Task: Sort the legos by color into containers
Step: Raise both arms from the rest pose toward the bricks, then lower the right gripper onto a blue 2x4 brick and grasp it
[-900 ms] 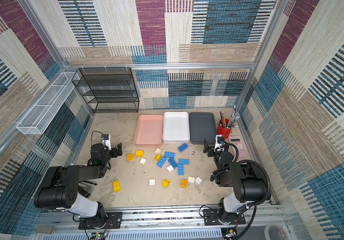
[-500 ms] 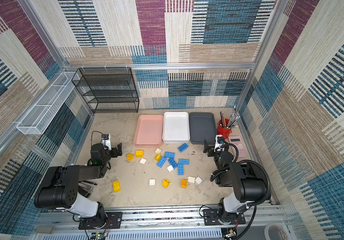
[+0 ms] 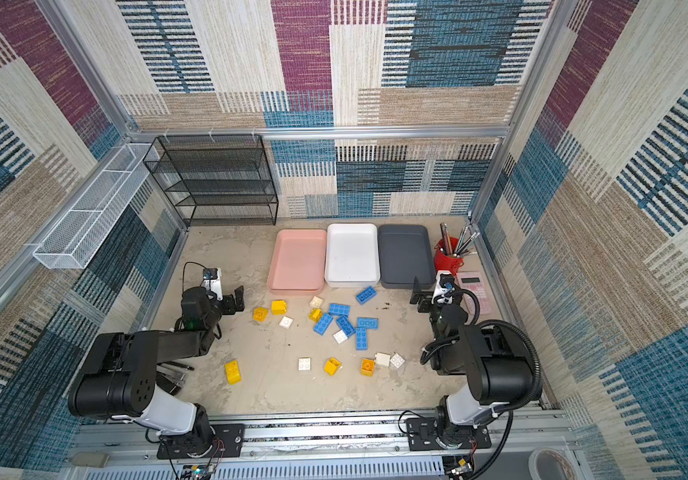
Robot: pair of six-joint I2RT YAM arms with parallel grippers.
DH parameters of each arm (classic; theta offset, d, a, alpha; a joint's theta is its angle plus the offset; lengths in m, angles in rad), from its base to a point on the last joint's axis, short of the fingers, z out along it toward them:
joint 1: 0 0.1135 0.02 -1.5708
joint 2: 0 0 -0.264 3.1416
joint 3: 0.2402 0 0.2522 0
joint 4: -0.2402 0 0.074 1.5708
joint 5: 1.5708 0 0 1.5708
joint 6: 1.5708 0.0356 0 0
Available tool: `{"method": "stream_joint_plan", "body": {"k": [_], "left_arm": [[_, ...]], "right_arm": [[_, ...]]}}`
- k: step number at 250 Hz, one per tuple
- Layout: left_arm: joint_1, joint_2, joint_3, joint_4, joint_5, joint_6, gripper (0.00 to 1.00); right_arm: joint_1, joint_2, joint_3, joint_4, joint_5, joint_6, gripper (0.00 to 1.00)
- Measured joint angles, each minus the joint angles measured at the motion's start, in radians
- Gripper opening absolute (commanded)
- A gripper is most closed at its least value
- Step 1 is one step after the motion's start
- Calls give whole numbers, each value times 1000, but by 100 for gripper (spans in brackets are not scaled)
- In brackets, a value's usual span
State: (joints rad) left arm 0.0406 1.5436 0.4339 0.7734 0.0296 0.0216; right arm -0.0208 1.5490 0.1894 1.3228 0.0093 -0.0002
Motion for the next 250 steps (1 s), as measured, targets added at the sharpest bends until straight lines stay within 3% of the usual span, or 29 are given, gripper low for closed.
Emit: {"method": "stream_joint_plan", "body": {"k": [86, 141, 198, 250], "left_arm": [[0, -4, 0, -1, -1, -2, 99], [0, -100, 123, -182, -55, -28, 99], [-9, -194, 358, -584, -158, -183, 99], [-31, -247, 584, -979, -114, -372, 99]], "right_arm": [[0, -20, -14, 0, 0, 0, 99], [3, -259, 84, -220, 55, 37, 99], [57, -428, 312, -621, 75, 158, 99], [259, -467, 502, -950, 82, 179, 99]]}}
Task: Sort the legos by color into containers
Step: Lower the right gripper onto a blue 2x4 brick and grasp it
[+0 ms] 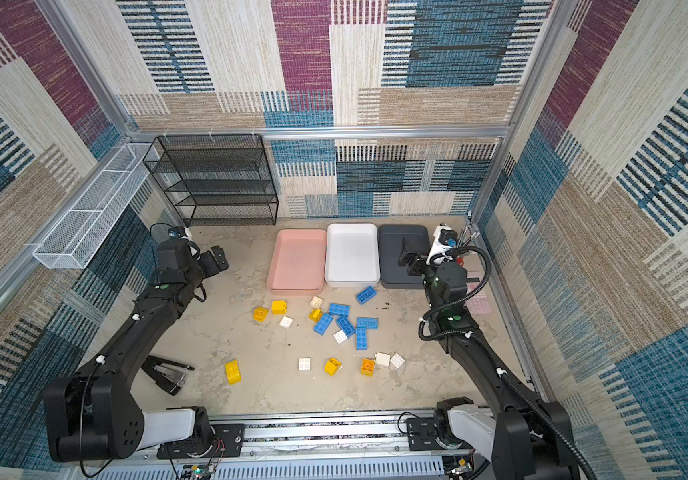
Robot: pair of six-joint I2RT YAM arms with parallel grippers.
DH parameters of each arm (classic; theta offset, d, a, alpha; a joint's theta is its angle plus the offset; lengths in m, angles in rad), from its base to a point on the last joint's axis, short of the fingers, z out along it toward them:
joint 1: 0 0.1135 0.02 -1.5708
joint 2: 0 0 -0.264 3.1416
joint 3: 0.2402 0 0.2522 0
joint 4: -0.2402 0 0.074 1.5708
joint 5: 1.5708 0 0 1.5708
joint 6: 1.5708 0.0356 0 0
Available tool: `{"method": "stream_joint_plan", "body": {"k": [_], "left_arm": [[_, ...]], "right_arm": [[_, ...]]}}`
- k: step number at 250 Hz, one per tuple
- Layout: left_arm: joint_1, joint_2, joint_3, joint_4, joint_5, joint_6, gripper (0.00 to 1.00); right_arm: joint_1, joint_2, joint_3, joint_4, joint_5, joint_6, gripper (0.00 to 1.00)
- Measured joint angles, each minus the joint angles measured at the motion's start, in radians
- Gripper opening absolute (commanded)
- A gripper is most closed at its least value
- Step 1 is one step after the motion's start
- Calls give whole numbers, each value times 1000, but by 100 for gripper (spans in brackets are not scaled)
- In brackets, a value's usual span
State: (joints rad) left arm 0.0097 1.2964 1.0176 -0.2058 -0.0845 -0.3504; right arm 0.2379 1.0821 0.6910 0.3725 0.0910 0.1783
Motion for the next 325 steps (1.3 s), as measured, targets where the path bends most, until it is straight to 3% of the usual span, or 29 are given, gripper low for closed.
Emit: {"method": "stream_joint_plan", "body": {"k": [48, 84, 127, 184, 201, 227, 280, 325], "left_arm": [[-42, -171, -6, -237, 77, -73, 95], [-88, -302, -38, -359, 130, -77, 90], [-128, -410, -105, -435, 153, -80, 87], [-154, -480, -185, -461, 201, -80, 87], [-158, -492, -185, -460, 219, -80, 87], [-167, -503, -185, -461, 222, -78, 87], [-209, -532, -185, -465, 221, -72, 87], [-256, -549, -184, -483, 217, -72, 86]], "right_arm": [[236, 13, 120, -249, 33, -7, 100], [393, 64, 183, -420, 77, -14, 93], [509, 159, 205, -587, 95, 11, 84], [540, 280, 186, -687, 103, 72, 88], [540, 320, 195, -693, 114, 100, 100], [540, 383, 219, -700, 145, 175, 91], [542, 474, 258, -691, 209, 369, 97], [547, 515, 300, -669, 272, 449, 99]]}}
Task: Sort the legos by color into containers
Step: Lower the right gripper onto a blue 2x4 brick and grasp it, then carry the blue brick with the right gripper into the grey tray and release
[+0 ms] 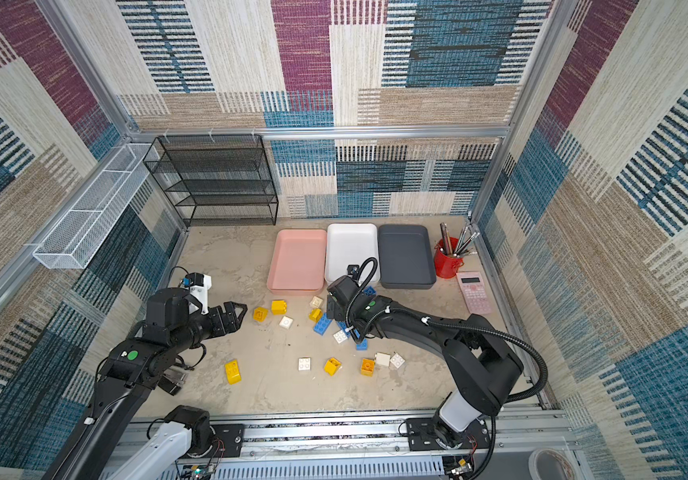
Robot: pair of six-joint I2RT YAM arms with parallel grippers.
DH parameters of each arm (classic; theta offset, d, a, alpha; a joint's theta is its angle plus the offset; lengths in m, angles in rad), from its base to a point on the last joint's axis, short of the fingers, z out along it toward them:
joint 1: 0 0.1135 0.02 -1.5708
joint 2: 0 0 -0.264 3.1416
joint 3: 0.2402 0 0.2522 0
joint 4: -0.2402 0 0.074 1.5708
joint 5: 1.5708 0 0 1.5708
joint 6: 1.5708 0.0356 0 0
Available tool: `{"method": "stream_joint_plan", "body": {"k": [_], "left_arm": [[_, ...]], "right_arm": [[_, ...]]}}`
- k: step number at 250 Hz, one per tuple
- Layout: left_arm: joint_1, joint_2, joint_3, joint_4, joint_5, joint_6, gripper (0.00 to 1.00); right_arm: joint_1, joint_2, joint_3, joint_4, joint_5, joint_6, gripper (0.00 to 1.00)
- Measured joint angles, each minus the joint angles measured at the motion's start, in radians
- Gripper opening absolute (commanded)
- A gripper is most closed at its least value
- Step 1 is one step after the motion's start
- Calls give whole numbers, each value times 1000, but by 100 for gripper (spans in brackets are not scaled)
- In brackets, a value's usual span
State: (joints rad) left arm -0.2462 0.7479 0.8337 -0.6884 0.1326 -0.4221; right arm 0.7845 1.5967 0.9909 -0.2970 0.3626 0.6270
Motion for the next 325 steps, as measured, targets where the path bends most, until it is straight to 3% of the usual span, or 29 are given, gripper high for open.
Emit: {"method": "stream_joint_plan", "body": {"k": [168, 265, 325], "left_arm": [[-116, -34, 21, -53, -85, 6, 85], [-136, -38, 21, -57, -105, 7, 85], [-140, -42, 21, -57, -104, 7, 85]], "right_arm": [[9, 258, 135, 10, 68, 49, 100], [16, 316, 133, 23, 91, 52, 84], [19, 321, 108, 59, 101, 48, 63]]}}
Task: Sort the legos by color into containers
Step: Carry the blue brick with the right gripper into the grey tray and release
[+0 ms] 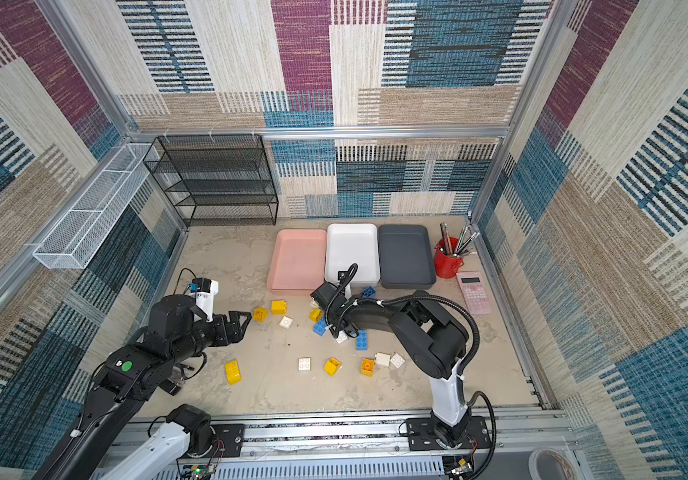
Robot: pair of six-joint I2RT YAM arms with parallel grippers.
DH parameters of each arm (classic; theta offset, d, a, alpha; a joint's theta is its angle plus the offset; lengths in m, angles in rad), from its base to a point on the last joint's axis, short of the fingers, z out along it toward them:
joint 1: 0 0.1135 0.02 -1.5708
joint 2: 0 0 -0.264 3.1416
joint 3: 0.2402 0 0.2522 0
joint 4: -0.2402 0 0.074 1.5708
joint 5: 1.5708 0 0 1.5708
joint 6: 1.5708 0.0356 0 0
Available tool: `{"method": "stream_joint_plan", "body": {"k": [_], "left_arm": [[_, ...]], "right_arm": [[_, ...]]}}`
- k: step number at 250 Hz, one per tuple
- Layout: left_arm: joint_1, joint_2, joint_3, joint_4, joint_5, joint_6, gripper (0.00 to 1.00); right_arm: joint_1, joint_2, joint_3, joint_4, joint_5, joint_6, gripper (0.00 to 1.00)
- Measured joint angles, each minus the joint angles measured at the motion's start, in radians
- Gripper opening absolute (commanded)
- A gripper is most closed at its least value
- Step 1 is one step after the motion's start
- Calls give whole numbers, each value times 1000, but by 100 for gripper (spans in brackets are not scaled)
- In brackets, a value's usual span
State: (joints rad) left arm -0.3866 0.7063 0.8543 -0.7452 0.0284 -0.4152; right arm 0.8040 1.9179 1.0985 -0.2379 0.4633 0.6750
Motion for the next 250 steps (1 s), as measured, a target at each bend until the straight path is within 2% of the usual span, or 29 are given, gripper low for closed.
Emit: {"method": "stream_joint_plan", "body": {"k": [64, 132, 171, 215, 250], "left_arm": [[1, 0, 0, 0, -1, 0, 85], [5, 0, -2, 2, 0, 5, 90], [5, 11, -5, 3, 3, 17, 87], [4, 104, 74, -12, 40, 33, 86], [2, 180, 131, -14, 86, 39, 88]], "right_arm": [[3, -28, -26, 7, -19, -3, 47], [3, -112, -38, -14, -46, -26, 47], [1, -182, -37, -14, -78, -61, 47], [-29, -247, -5, -38, -140, -128, 46], [-107, -340, -14, -49, -203, -173, 46]]}}
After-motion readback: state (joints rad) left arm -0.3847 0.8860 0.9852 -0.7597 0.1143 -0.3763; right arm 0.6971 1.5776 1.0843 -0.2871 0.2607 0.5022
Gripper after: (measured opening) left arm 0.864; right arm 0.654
